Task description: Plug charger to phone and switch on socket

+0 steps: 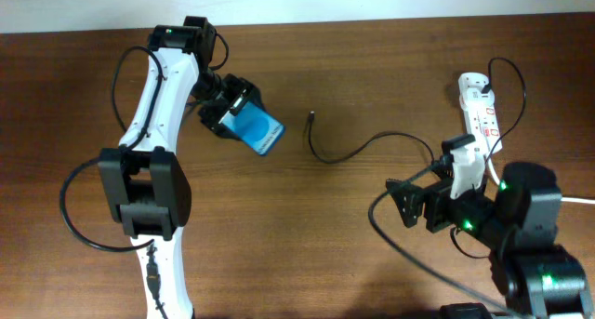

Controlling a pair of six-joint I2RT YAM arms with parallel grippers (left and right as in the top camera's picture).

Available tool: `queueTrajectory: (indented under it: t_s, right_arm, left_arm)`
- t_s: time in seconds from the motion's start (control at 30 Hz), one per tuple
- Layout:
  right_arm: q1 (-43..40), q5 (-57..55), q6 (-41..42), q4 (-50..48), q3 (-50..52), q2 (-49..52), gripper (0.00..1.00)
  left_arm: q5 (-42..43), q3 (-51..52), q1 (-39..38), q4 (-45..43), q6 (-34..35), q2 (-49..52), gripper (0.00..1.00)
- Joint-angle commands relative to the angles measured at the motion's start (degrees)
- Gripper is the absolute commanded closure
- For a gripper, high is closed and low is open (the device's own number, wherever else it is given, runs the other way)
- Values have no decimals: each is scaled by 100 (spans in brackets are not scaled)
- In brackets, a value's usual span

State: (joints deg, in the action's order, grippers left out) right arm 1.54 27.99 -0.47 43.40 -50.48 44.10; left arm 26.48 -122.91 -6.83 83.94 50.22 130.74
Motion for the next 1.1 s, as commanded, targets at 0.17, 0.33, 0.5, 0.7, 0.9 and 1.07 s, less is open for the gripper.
queueTrajectory:
  t_s: [0.17, 0.33, 0.5, 0.7, 0.9, 1.07]
  right_arm:
    - [33, -125, -55, 914, -960, 1460, 2]
    - [33, 223, -52, 1056, -1172, 1639, 2]
    - [33, 468, 339, 876, -1172, 1899, 2]
    - [33, 741, 1086, 417, -1172, 2363, 4]
    - [35, 737, 2769, -387, -1172, 2378, 15]
    - [531, 46, 3676, -730, -1172, 2411, 19]
  left_arm:
    - [-2798, -144, 24, -323, -1770, -13, 100]
    - [-2776, -144, 17, -376, -2166, -13, 100]
    - [-1788, -144, 20, -374, -2415, -13, 100]
    - [-409, -144, 24, -76, -994, -13, 100]
    - [1512, -142, -107, 210, 476, -13, 100]
    - [1875, -142, -590, 186, 955, -13, 100]
